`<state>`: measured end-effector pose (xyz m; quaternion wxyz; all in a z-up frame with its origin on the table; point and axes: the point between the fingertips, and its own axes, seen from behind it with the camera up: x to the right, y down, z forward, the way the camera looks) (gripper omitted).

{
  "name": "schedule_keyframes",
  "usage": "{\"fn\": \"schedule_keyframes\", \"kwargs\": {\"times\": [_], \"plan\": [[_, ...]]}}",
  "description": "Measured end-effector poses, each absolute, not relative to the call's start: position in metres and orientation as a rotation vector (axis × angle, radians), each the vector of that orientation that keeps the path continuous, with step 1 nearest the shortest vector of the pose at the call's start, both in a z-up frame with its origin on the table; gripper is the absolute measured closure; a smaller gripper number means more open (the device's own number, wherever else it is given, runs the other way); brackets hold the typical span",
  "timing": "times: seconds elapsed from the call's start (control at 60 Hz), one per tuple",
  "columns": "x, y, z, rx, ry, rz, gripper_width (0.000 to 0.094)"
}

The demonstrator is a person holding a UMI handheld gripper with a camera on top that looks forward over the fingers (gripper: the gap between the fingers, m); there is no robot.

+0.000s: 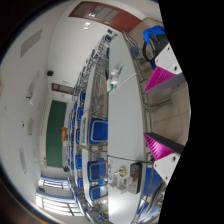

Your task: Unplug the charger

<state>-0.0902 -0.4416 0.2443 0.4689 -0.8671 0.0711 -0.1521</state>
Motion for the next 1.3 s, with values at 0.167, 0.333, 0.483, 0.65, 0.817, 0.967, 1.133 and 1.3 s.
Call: {"fn": "schedule_keyframes", "kwargs": {"times": [0.167, 0.333, 0.483, 0.65, 0.817, 0.967, 1.133, 1.3], "plan": [[-0.107, -0.435, 0.212, -2.141, 0.212, -0.400, 0.0085], [-0.180, -0.424, 0.171, -2.138, 0.202, -0.319, 0.0084], [-0.261, -0.385, 0.137, -2.114, 0.106, -0.194, 0.0085], [-0.351, -0.313, 0.107, -2.072, 0.014, -0.040, 0.0090], [-0.400, -0.228, 0.087, -2.021, -0.005, 0.009, 0.0094], [-0.420, -0.169, 0.067, -1.988, -0.025, -0.003, 0.0102], [-0.424, -0.140, 0.036, -2.011, 0.000, -0.029, 0.0301], [-0.421, -0.136, 0.030, -2.019, 0.039, -0.049, 0.0532]]}}
